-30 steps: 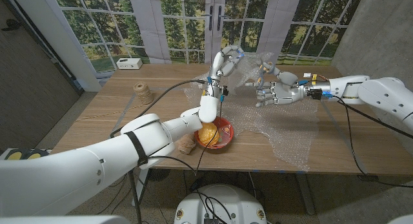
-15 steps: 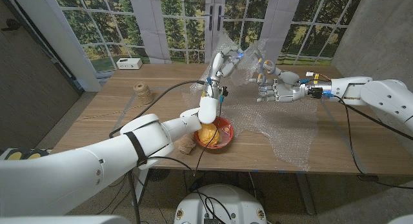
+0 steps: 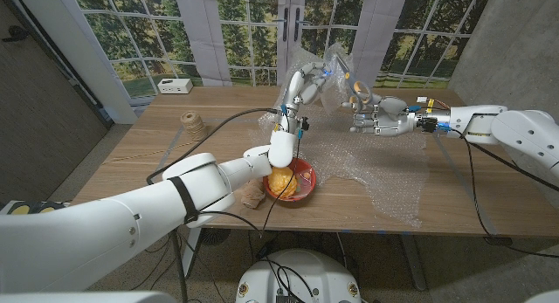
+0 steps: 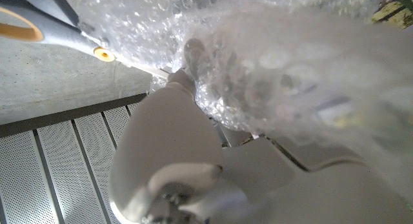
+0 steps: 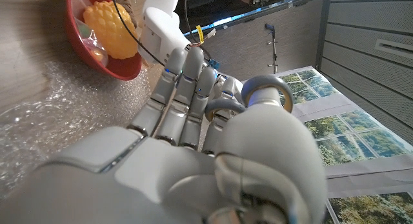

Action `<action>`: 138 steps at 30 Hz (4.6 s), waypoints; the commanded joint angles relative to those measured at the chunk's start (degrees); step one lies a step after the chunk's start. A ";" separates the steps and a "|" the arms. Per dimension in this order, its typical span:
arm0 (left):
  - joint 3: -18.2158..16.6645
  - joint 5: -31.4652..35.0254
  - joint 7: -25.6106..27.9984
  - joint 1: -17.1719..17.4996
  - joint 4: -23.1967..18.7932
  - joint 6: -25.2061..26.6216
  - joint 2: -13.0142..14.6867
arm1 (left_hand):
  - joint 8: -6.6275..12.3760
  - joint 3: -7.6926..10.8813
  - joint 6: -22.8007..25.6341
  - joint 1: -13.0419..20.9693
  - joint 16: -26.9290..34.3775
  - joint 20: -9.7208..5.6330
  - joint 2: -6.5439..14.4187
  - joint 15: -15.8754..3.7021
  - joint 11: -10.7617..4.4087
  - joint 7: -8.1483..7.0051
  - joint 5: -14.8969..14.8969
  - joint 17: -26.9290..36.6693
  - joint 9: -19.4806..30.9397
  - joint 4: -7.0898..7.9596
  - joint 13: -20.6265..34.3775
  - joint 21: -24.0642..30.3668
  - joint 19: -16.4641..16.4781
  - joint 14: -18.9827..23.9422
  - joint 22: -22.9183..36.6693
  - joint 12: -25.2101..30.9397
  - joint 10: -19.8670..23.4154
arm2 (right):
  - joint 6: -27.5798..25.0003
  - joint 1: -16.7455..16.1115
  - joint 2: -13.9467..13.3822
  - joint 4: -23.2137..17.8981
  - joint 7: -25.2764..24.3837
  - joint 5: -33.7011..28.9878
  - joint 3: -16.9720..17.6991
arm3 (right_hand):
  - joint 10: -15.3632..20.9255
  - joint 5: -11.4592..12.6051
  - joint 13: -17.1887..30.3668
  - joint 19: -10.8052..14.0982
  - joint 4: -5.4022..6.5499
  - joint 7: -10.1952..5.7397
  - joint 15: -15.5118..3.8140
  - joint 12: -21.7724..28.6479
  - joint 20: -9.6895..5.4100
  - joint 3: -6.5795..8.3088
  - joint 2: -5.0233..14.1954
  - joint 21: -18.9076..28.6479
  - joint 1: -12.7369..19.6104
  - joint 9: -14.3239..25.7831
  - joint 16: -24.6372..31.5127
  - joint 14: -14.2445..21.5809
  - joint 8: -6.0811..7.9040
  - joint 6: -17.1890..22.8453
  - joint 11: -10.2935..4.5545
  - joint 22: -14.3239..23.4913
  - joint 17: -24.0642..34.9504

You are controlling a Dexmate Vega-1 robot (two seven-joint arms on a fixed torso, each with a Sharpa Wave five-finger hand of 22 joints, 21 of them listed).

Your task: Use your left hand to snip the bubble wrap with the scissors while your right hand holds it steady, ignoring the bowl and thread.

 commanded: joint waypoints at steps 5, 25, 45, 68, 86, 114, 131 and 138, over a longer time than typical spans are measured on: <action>-0.61 -1.99 -2.00 0.21 0.09 0.03 0.24 | 0.43 0.59 0.06 0.07 0.42 -5.16 0.15 -0.22 -0.04 -0.21 0.24 0.32 0.13 0.02 0.16 -0.18 0.16 0.24 0.07 0.33 0.29 | -3.96 -1.52 -1.04 -2.56 -8.33 3.07 2.07 | 9.09 -2.47 0.49 -0.22 1.77 0.07 -7.48 0.63 -1.15 10.20 2.00 3.62 6.05 2.65 -0.25 3.36 1.76 4.54 -8.33 1.01 1.39; -1.58 -1.24 -2.28 0.80 -0.20 -0.51 0.72 | 0.36 0.43 0.15 0.00 0.60 -5.21 0.00 -0.22 0.04 -0.34 0.20 0.18 -0.85 -0.01 0.01 -0.25 0.42 0.29 -0.13 0.41 0.64 | -5.16 -3.11 -2.33 -4.03 -10.05 3.84 2.35 | 9.19 -4.75 1.49 -1.05 2.92 0.67 -7.52 1.21 -1.43 15.60 1.21 7.22 6.74 6.37 -0.82 4.44 2.24 4.52 -7.89 1.49 2.66; -2.11 2.80 -1.12 0.71 -1.57 -0.87 2.69 | 0.31 0.20 1.02 0.48 0.94 -5.35 -0.47 -0.20 0.88 0.23 0.13 0.22 -2.35 -0.40 -0.39 0.22 0.85 0.51 -0.27 0.64 1.74 | -1.76 -3.16 -3.41 -5.27 -5.46 0.54 1.83 | 9.54 -5.40 0.74 -1.89 2.86 1.32 -7.60 0.84 -1.57 17.23 0.64 9.59 6.44 9.41 -1.27 4.85 2.84 4.77 -7.63 1.45 2.51; -10.42 8.58 -8.68 5.65 -14.43 5.02 7.64 | -0.17 -0.07 1.39 0.84 1.30 -5.23 -0.64 -0.18 1.44 0.16 0.06 0.24 -4.44 -0.40 0.19 0.76 1.03 0.65 -0.72 1.19 2.57 | -4.12 -3.82 -3.10 -5.47 -6.25 3.31 1.19 | 9.74 -5.72 0.58 -1.72 2.08 1.46 -7.59 0.77 -1.58 17.93 0.39 12.47 6.20 12.49 -1.57 5.76 3.13 4.89 -7.59 1.09 1.74; -10.92 10.49 -3.59 4.55 -8.18 0.70 5.51 | -0.46 -0.19 1.40 0.90 1.38 -5.24 -0.66 -0.18 1.44 0.10 0.05 0.06 -5.66 -0.33 0.03 0.95 1.06 0.59 -1.01 0.97 2.67 | -3.69 -6.06 -2.94 -5.74 -9.03 5.26 3.32 | 10.37 -6.10 -0.11 -1.92 1.12 0.42 -7.46 0.40 -1.75 16.74 -1.97 15.26 4.62 13.62 -1.55 6.58 1.20 2.97 -8.11 0.23 0.96; -8.60 10.05 -0.76 4.07 -7.82 0.42 6.01 | -0.71 -0.23 1.53 1.00 1.61 -5.17 -0.58 -0.18 1.31 0.26 0.06 -0.07 -7.26 -0.26 0.31 1.07 0.94 0.63 -1.18 0.95 2.69 | -1.51 -3.76 -5.70 -7.07 -2.08 -0.71 0.63 | 6.15 -4.85 -0.36 -3.74 2.39 3.11 -7.18 -1.52 1.72 7.92 -10.42 15.71 -5.86 6.35 -3.85 1.56 -2.65 -7.76 -6.48 -3.96 -0.52; -9.95 11.01 -1.47 5.08 -9.72 1.47 6.55 | -0.56 -0.27 1.41 1.00 1.85 -5.19 -0.57 -0.17 1.35 0.14 0.04 -0.07 -7.75 -0.22 0.52 1.19 0.97 0.69 -1.26 0.94 2.69 | -0.17 -4.14 -6.94 -7.51 -0.42 -2.03 0.45 | 3.51 -3.37 -0.38 -3.62 3.47 5.94 -7.27 -2.51 3.00 5.47 -11.71 14.55 -9.61 2.43 -5.62 1.41 -3.46 -23.13 -5.91 -5.33 -0.72; -9.74 10.89 -1.15 4.56 -8.12 1.16 6.08 | -0.49 -0.28 1.49 0.99 1.84 -5.16 -0.57 -0.18 1.33 0.08 0.04 -0.17 -7.99 -0.20 0.38 1.23 0.95 0.62 -1.25 0.79 2.66 | -0.18 -4.31 -7.60 -7.68 -0.56 -2.06 0.73 | 3.35 -3.08 -0.94 -3.40 3.68 6.98 -7.24 -2.81 3.10 5.01 -11.69 14.20 -10.25 1.71 -6.21 1.41 -2.81 -25.84 -5.71 -5.41 -0.93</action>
